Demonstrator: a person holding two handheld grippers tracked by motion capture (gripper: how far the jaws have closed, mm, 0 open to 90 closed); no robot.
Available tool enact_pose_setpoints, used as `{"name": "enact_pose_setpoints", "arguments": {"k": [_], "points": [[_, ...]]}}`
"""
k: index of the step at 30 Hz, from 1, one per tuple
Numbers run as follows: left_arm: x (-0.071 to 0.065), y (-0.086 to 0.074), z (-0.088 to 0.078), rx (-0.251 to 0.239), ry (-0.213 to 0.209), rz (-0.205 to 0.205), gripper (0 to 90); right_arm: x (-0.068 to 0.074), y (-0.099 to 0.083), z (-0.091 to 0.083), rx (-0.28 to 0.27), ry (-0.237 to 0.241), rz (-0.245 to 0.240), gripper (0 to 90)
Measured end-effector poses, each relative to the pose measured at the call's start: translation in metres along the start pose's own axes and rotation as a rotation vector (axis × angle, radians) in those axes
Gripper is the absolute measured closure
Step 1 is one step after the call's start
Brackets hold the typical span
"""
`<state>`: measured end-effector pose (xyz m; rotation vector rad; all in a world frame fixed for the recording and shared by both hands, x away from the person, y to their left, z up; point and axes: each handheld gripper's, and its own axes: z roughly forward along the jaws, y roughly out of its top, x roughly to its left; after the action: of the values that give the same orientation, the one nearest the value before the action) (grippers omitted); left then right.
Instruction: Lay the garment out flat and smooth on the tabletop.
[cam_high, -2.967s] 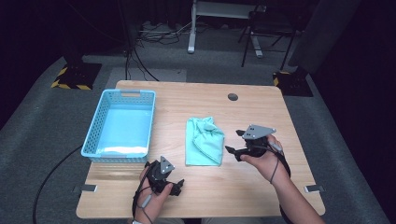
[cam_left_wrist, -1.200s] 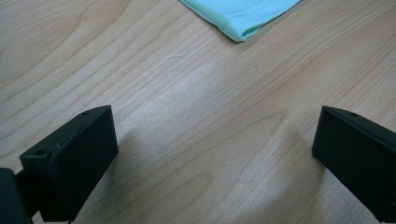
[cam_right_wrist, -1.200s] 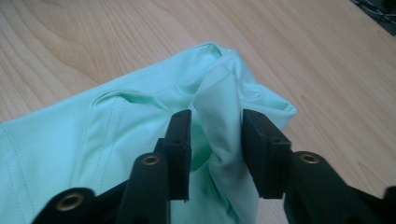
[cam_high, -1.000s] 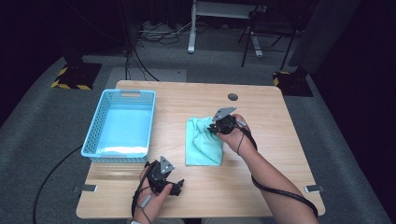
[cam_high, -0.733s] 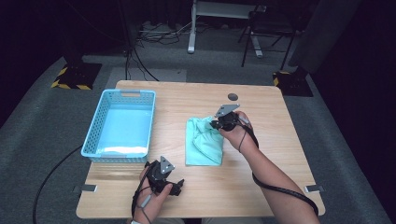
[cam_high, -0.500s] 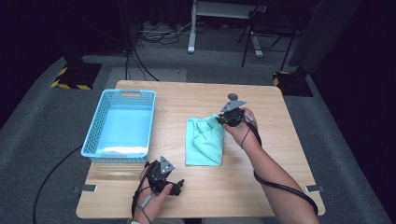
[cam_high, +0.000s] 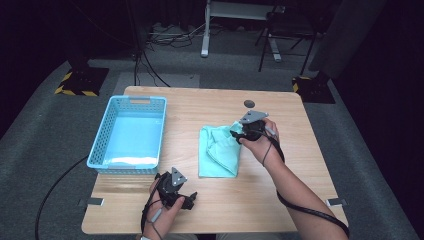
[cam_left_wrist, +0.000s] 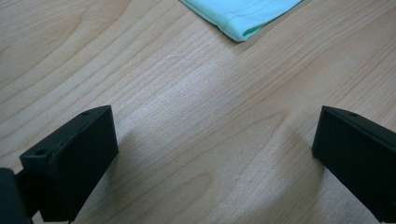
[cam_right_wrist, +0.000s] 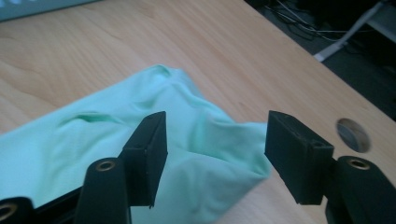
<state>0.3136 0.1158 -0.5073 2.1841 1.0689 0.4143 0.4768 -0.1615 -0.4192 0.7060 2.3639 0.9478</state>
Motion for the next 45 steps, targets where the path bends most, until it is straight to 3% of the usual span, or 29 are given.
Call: {"name": "enact_pose_setpoints", "arguments": {"k": [8,20,22,25,26,29,37,45], "points": [[0.0,0.0,0.0,0.0,0.0,0.001,0.0,0.035,0.008,0.01,0.01,0.122,-0.026,32.8],[0.0,0.0,0.0,0.001,0.001,0.001,0.0,0.067,0.004,0.045,0.067,0.22,-0.044,29.9],[0.0,0.0,0.0,0.0,0.001,0.0,0.0,0.07,0.003,0.05,0.094,0.226,-0.073,40.1],[0.0,0.0,0.0,0.0,0.001,-0.001,0.0,0.068,0.001,0.053,0.154,0.238,-0.1,74.3],[0.0,0.0,0.0,-0.001,0.001,-0.001,0.0,0.066,0.001,0.052,0.159,0.235,-0.101,81.9],[0.0,0.0,0.0,0.002,0.001,0.002,0.0,0.061,0.001,0.043,0.136,0.217,-0.093,87.4],[0.0,0.0,0.0,0.001,0.001,0.001,0.0,0.042,0.001,0.0,0.068,0.166,-0.069,87.5],[0.0,0.0,0.0,-0.001,0.002,-0.004,0.0,0.03,-0.012,-0.035,0.028,0.137,-0.032,87.1]]}}
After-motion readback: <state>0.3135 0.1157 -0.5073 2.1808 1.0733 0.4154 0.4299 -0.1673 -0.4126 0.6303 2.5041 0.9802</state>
